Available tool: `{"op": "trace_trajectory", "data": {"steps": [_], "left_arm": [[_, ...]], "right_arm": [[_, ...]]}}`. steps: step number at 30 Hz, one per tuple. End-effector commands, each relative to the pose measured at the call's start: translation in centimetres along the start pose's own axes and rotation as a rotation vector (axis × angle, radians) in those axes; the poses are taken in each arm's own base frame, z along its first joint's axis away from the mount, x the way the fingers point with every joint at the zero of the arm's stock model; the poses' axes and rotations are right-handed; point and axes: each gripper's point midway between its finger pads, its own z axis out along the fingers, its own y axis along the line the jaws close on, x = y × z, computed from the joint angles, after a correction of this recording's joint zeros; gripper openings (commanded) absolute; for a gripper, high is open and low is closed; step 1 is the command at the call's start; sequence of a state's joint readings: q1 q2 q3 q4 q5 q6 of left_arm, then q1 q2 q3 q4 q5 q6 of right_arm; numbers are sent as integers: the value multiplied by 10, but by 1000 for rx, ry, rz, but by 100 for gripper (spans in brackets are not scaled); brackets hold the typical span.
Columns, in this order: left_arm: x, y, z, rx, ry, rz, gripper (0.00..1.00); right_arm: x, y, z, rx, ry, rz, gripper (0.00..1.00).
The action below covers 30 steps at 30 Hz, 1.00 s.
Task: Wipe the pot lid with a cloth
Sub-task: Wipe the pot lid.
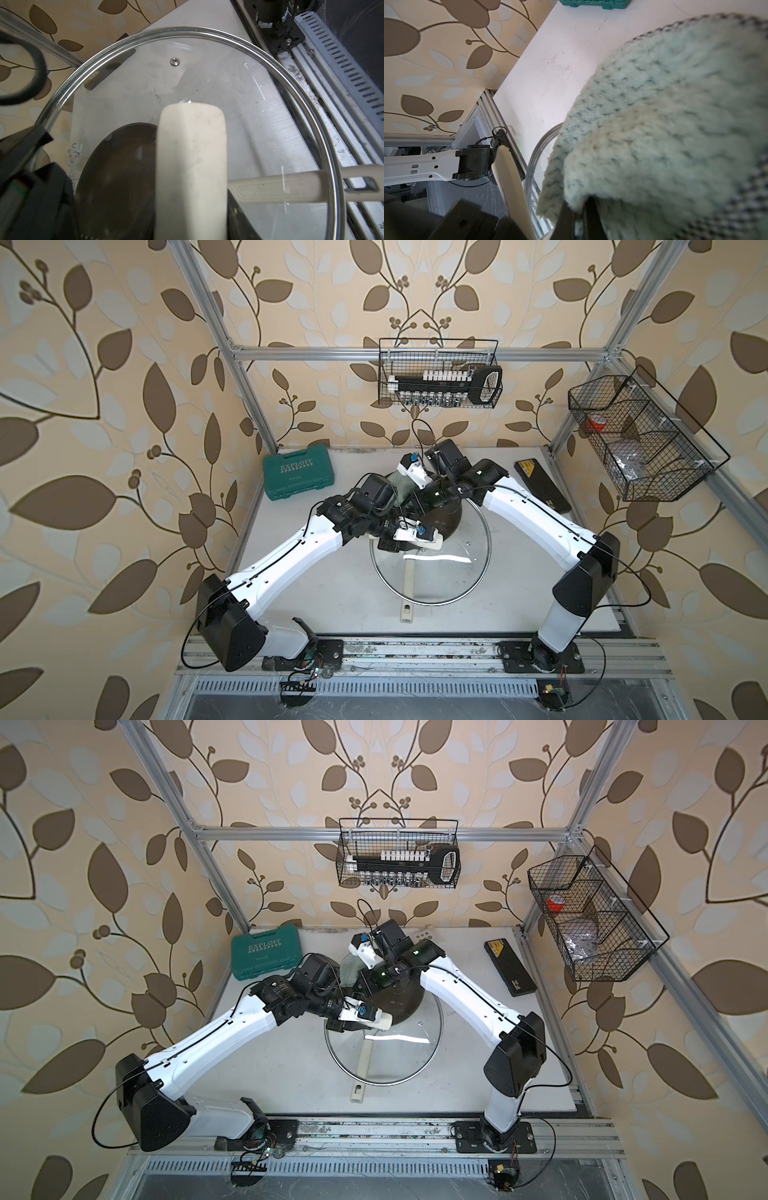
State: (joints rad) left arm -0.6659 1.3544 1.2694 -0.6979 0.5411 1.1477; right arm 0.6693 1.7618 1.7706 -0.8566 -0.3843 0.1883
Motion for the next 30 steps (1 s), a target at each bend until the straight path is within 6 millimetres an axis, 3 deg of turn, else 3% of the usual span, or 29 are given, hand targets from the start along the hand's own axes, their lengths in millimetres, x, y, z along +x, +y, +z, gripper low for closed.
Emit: {"op": "trace_trajectory", "data": {"steps": [1, 12, 17, 23, 30], "left_arm": [[-55, 38, -38, -186, -205, 135, 0], [-45, 43, -57, -230, -214, 100, 0], [-47, 42, -59, -236, -225, 108, 0], [-49, 44, -58, -227, -234, 110, 0], [-57, 48, -59, -231, -254, 123, 0]], "right_arm": [[11, -12, -21, 71, 11, 5, 0], [45, -43, -90, 154, -44, 69, 0], [49, -48, -110, 155, -79, 76, 0], [36, -44, -101, 111, -92, 71, 0], [18, -34, -66, 70, -61, 47, 0]]}}
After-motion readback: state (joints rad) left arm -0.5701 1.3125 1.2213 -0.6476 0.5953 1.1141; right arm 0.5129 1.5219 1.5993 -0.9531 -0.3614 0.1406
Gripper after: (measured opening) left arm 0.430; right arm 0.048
